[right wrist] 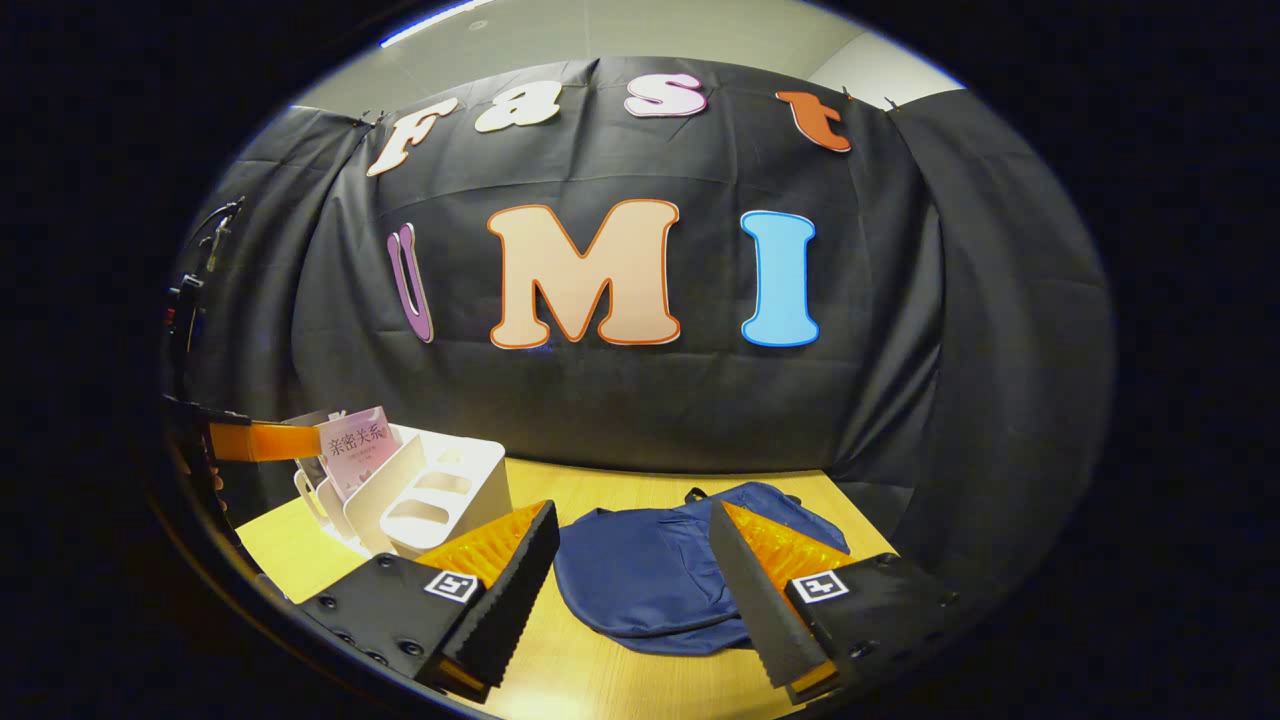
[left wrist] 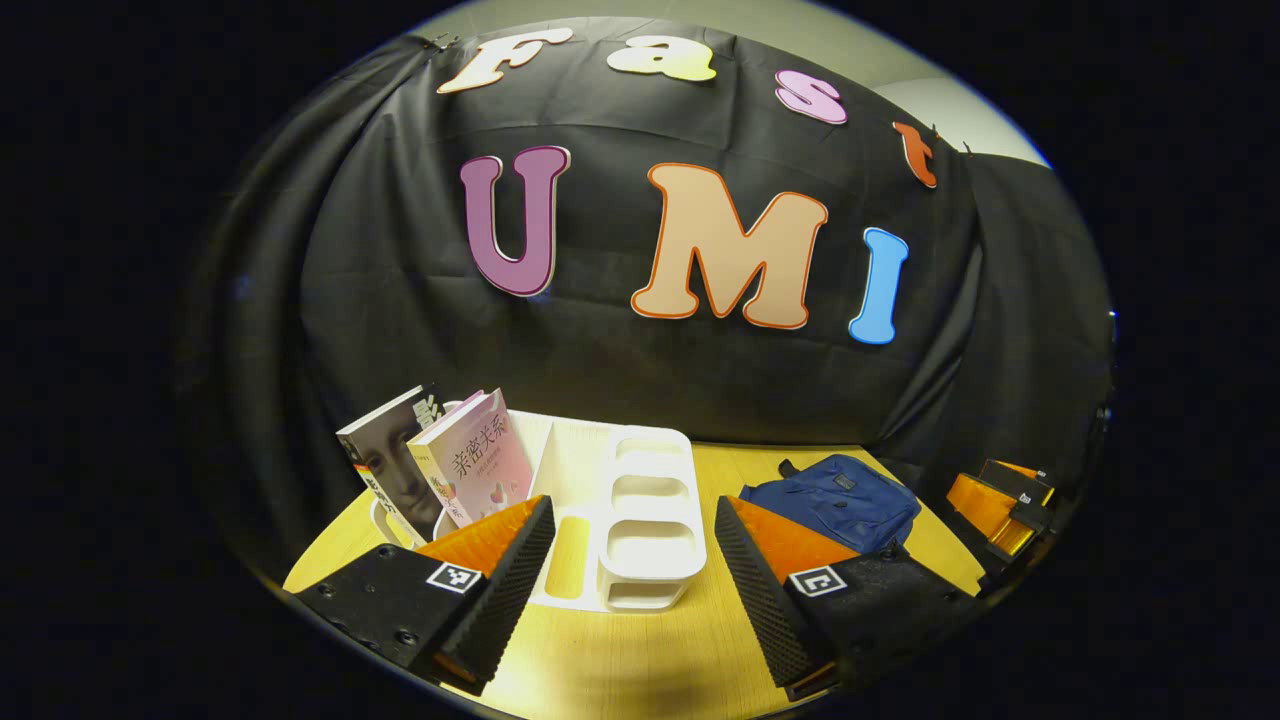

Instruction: Open the schoolbag, grab two books from the bookshelf and put them into the schoolbag.

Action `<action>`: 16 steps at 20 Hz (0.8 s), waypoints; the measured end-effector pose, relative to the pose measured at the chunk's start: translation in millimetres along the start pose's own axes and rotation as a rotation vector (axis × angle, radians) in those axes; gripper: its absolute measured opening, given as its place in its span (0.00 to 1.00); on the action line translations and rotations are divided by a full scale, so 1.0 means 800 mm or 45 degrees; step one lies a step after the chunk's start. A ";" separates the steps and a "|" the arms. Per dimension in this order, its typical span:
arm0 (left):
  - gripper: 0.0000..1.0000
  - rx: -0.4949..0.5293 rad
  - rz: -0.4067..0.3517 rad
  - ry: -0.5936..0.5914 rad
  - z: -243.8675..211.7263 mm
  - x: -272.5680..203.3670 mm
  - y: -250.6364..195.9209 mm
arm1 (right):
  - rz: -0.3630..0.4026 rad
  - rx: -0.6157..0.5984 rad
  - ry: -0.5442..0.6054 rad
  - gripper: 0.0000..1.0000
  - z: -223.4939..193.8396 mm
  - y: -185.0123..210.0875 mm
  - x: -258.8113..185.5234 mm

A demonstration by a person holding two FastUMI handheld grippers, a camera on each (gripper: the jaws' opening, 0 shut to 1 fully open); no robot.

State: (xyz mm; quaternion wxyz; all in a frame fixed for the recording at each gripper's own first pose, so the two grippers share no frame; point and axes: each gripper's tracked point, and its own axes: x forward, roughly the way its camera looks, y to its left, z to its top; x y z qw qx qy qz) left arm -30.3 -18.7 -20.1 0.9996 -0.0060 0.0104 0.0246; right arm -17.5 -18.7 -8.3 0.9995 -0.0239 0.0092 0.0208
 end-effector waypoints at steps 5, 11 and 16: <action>0.95 -0.012 0.033 0.006 -0.004 -0.003 0.006 | -0.015 -0.179 0.029 0.98 -0.023 -0.015 0.005; 0.95 -0.002 0.105 0.014 -0.007 -0.008 0.019 | 0.009 -0.576 0.093 0.99 -0.084 -0.027 0.020; 0.95 0.024 0.172 0.038 -0.016 -0.011 0.029 | 0.064 -0.876 0.152 0.99 -0.140 -0.023 0.035</action>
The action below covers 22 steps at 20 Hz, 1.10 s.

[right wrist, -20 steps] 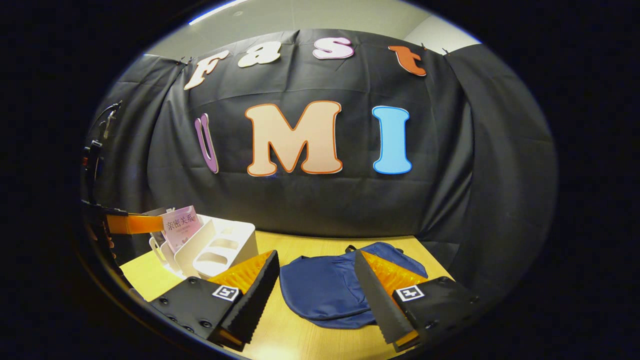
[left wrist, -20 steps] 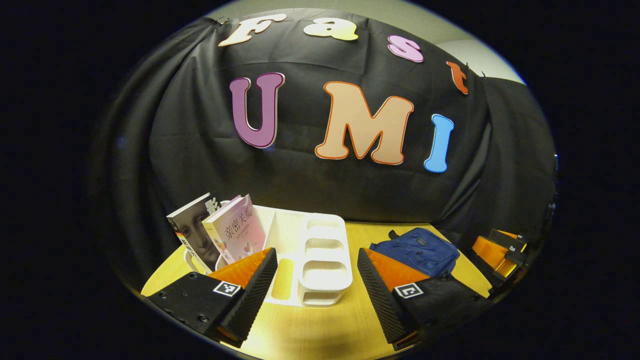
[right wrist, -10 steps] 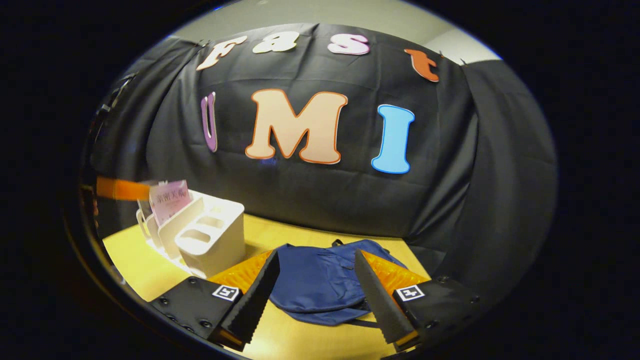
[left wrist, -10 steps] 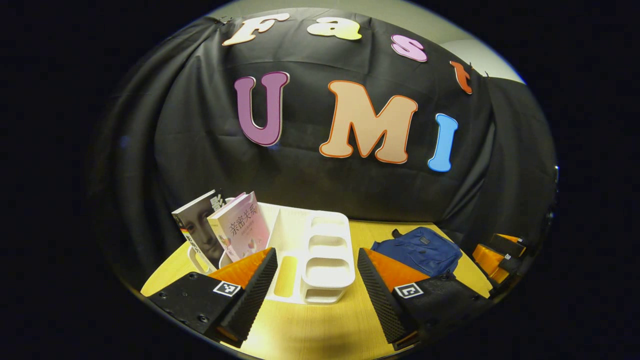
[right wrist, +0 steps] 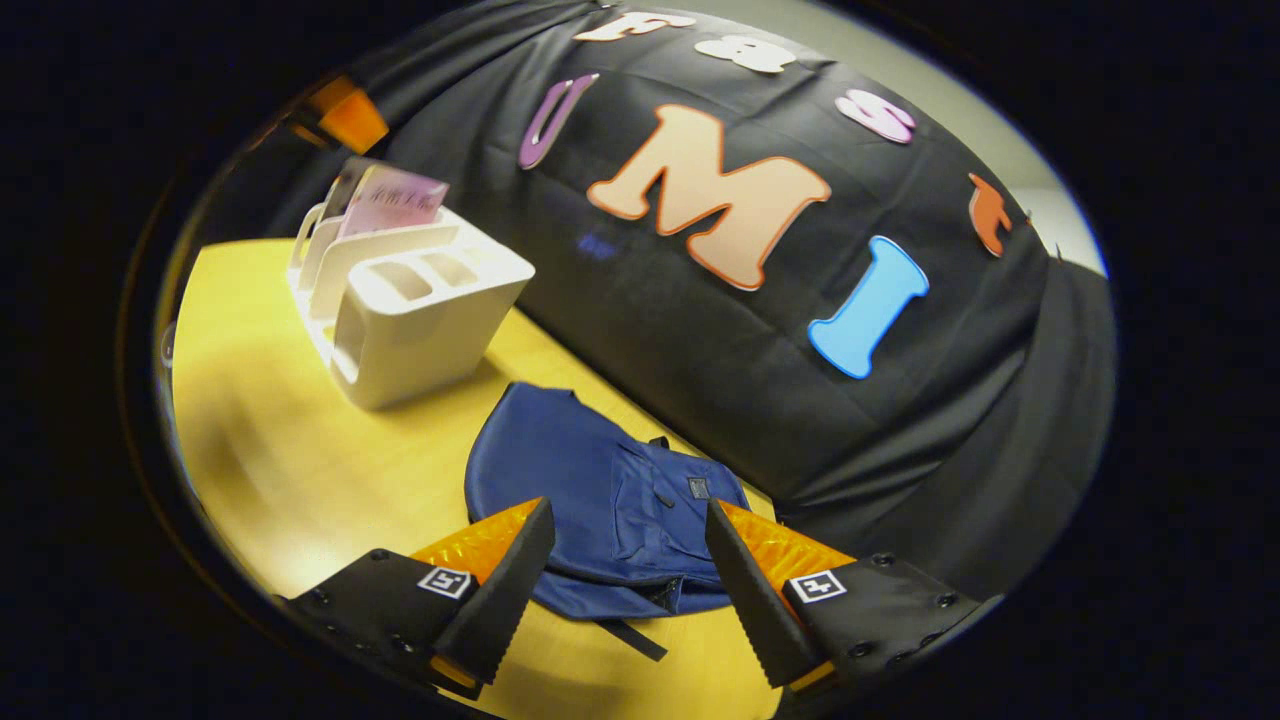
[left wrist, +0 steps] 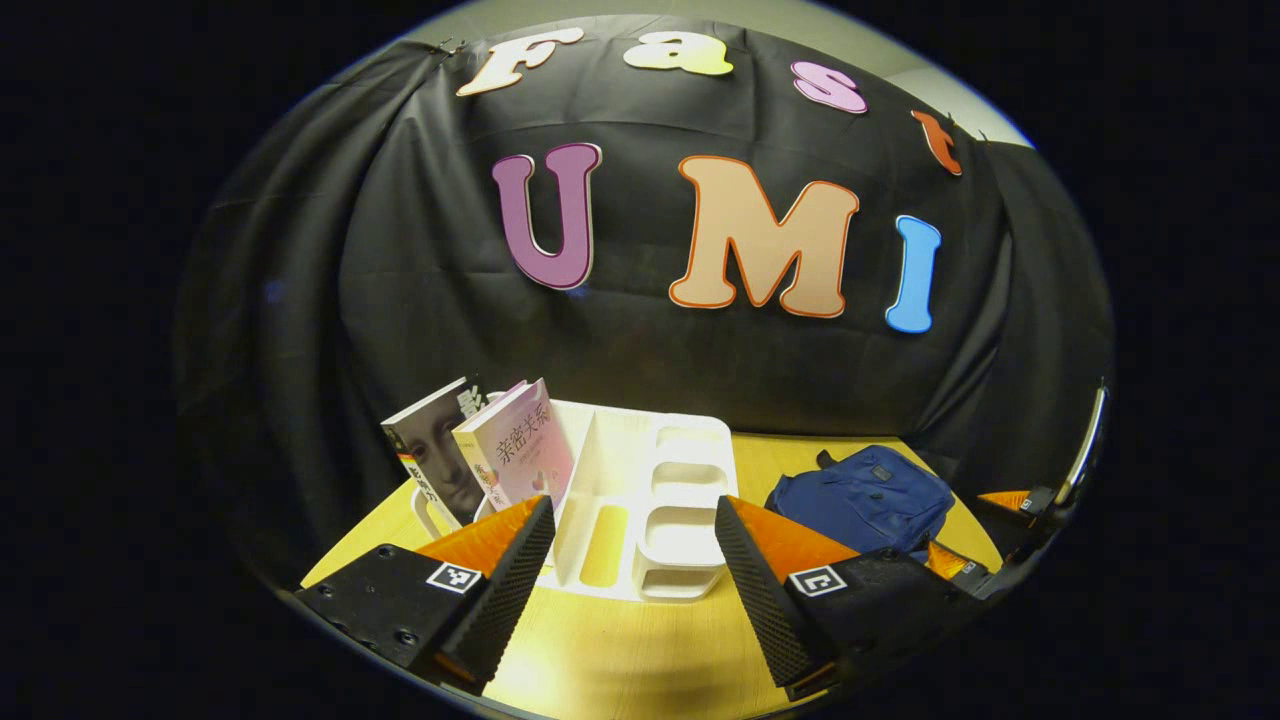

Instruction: Open the schoolbag, grab two books from the bookshelf and put them into the schoolbag.

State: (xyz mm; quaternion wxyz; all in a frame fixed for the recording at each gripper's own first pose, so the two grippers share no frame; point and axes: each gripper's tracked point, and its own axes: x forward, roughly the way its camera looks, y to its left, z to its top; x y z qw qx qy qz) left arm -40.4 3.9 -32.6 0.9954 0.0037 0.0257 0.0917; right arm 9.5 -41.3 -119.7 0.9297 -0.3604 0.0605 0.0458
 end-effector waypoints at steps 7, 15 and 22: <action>0.95 -0.032 0.068 0.021 -0.013 -0.012 0.009 | 0.005 -0.374 0.036 1.00 -0.050 0.027 0.030; 0.95 0.025 0.119 0.030 -0.014 -0.019 0.016 | 0.035 -0.614 0.116 0.98 -0.098 0.040 0.061; 0.95 -0.021 0.077 0.049 -0.018 -0.018 -0.004 | 0.033 -0.761 0.132 0.88 -0.113 0.055 0.080</action>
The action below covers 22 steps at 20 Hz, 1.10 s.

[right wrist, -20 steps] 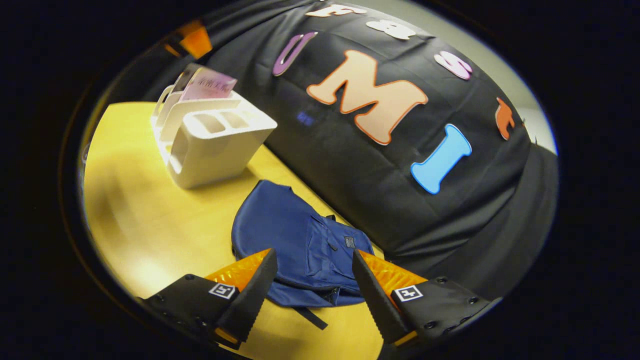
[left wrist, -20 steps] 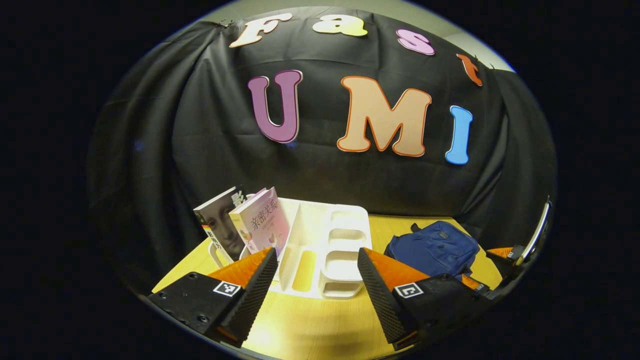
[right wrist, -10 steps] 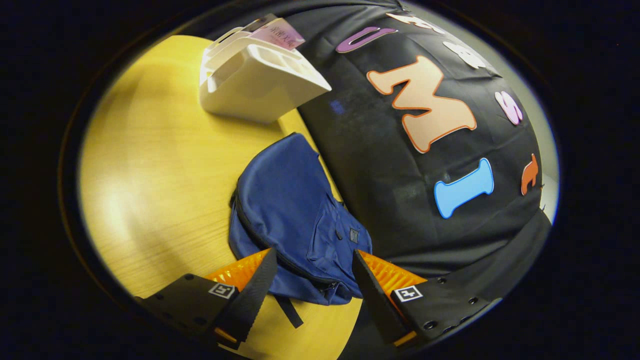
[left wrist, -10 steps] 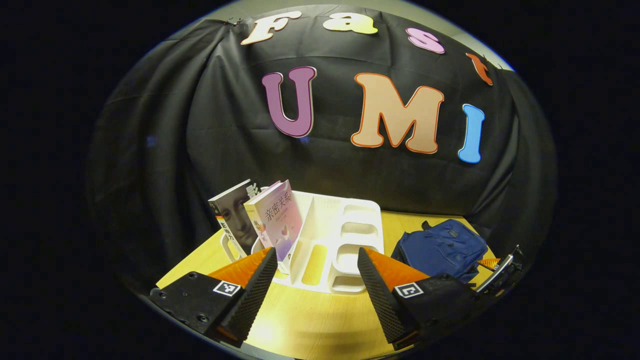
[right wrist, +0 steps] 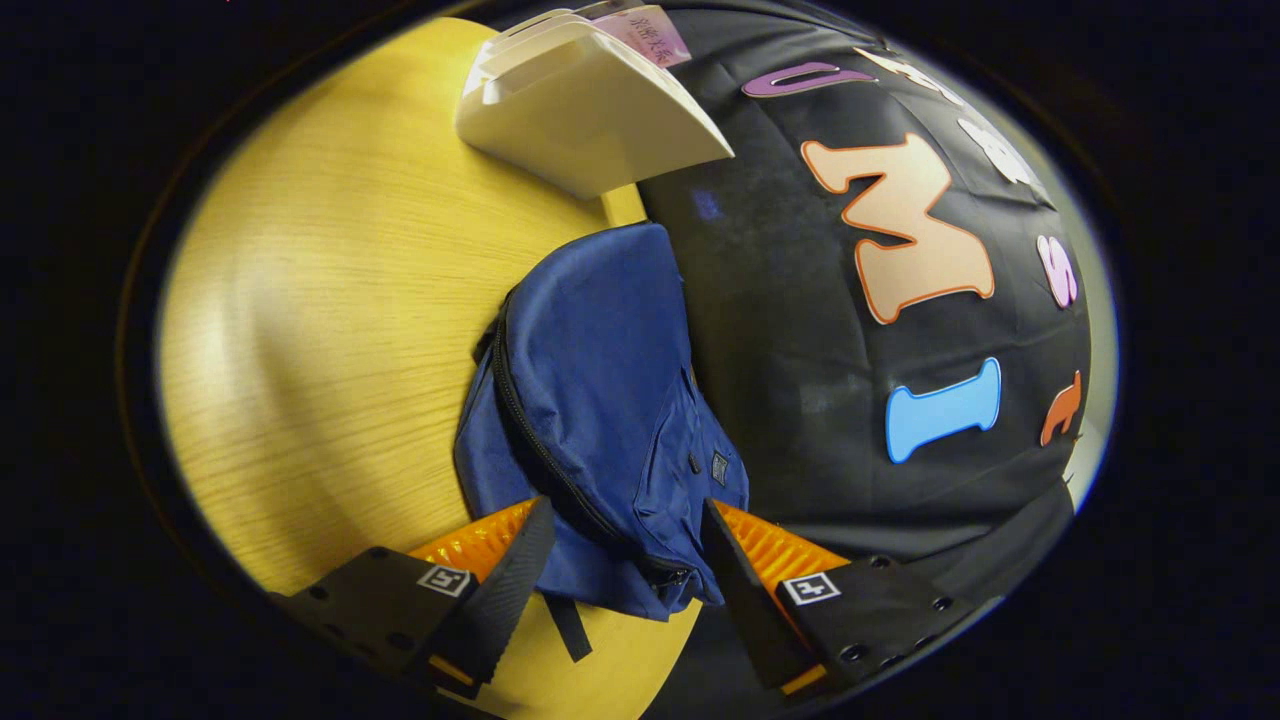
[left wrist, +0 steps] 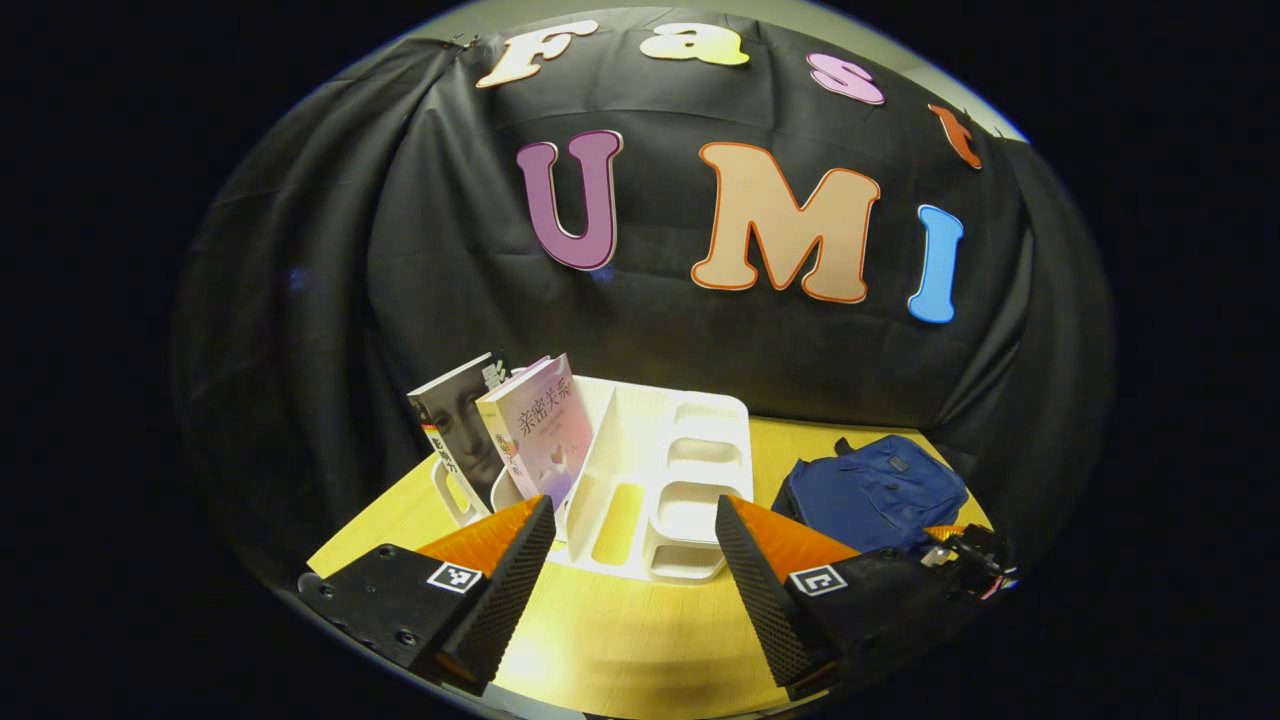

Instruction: Open the schoolbag, grab two books from the bookshelf and put them into the schoolbag.

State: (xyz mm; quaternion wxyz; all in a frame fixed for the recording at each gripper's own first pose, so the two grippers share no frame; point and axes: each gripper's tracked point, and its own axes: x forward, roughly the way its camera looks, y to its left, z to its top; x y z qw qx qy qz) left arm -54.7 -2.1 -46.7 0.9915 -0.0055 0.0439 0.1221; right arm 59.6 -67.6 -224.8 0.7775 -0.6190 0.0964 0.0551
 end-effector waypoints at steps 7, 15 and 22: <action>0.92 0.000 -0.008 -0.010 0.008 0.003 0.001 | -0.053 -0.012 -0.003 0.90 0.012 0.001 0.032; 0.95 -0.011 0.030 0.018 0.009 0.014 0.016 | -0.079 0.048 0.046 0.39 0.017 0.006 0.069; 0.95 -0.011 0.131 -0.005 0.029 0.030 0.057 | -0.112 0.083 0.067 0.11 0.015 -0.006 0.097</action>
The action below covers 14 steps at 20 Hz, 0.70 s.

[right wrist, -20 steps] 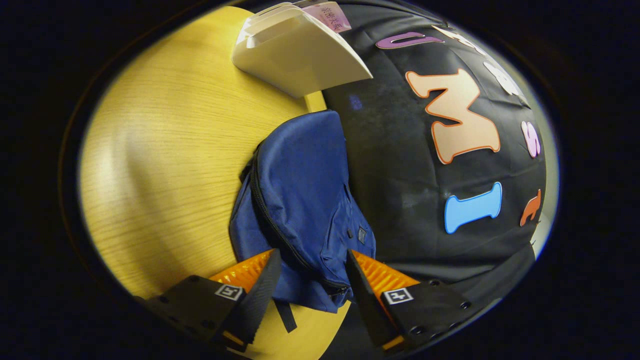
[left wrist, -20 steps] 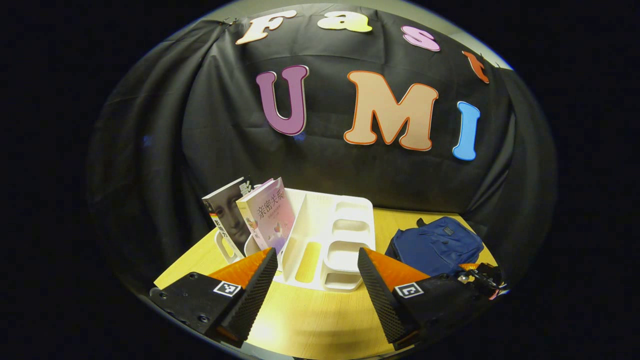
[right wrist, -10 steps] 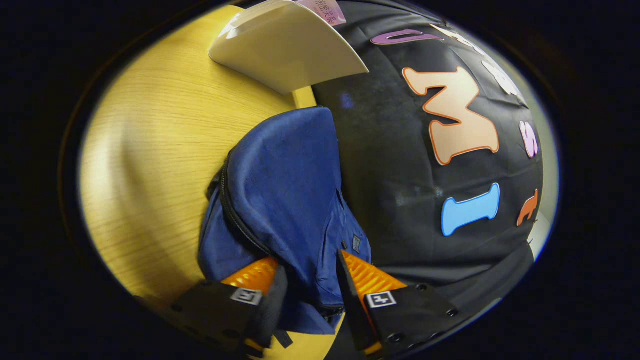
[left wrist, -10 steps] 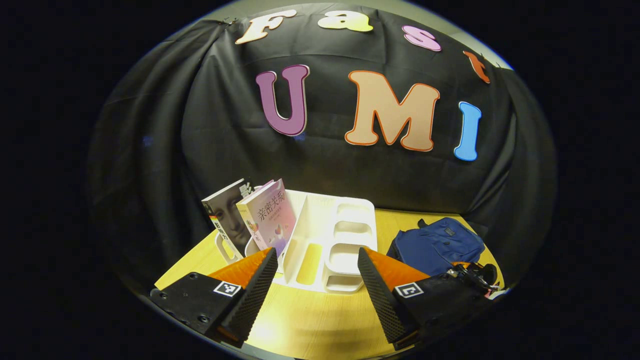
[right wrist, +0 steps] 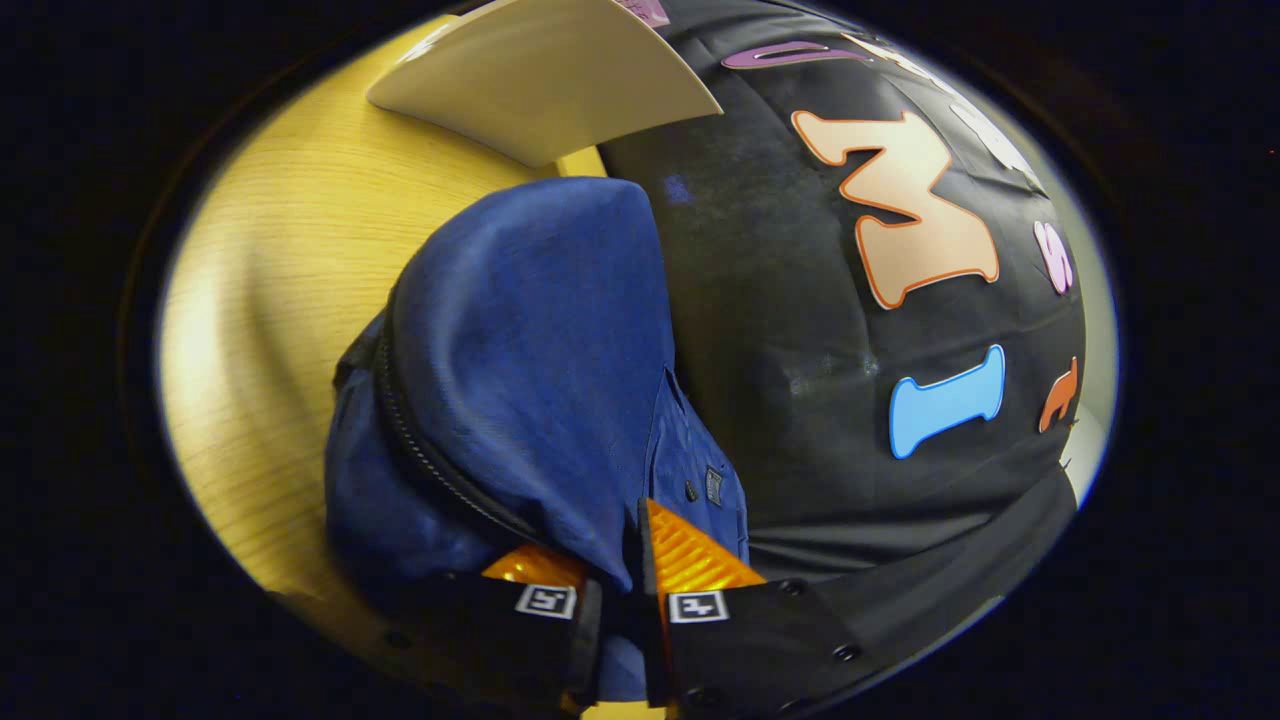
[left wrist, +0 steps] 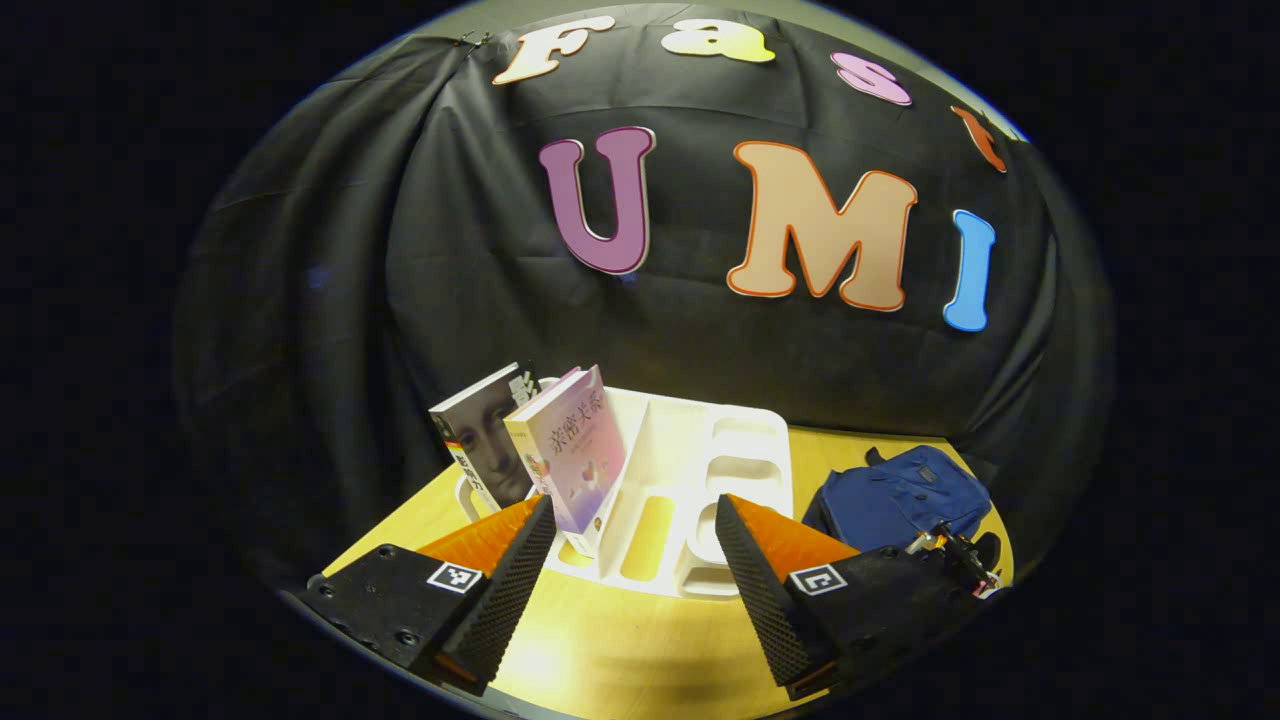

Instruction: Open the schoolbag, grab two books from the bookshelf and put them into the schoolbag.

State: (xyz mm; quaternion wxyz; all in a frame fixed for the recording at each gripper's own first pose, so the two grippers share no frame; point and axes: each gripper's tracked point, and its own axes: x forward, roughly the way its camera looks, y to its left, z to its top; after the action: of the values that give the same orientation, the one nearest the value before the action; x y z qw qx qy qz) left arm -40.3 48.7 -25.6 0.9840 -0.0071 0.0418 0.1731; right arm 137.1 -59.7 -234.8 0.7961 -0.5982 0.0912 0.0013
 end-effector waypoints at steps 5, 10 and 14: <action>0.95 0.027 0.087 -0.016 0.016 0.029 0.045 | 0.022 -0.015 0.047 0.12 -0.003 0.009 0.014; 0.93 0.058 0.097 0.003 0.032 0.074 0.072 | 0.048 0.047 0.079 0.08 -0.003 -0.003 0.008; 0.95 0.005 0.032 0.061 0.043 0.111 0.078 | 0.019 0.147 0.104 0.08 -0.002 -0.027 0.008</action>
State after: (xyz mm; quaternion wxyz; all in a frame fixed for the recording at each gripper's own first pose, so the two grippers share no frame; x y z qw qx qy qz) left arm 24.1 138.4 0.9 0.9805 -0.0087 0.0656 0.1852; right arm 145.8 -67.8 -215.9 0.8249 -0.5501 0.1281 -0.0225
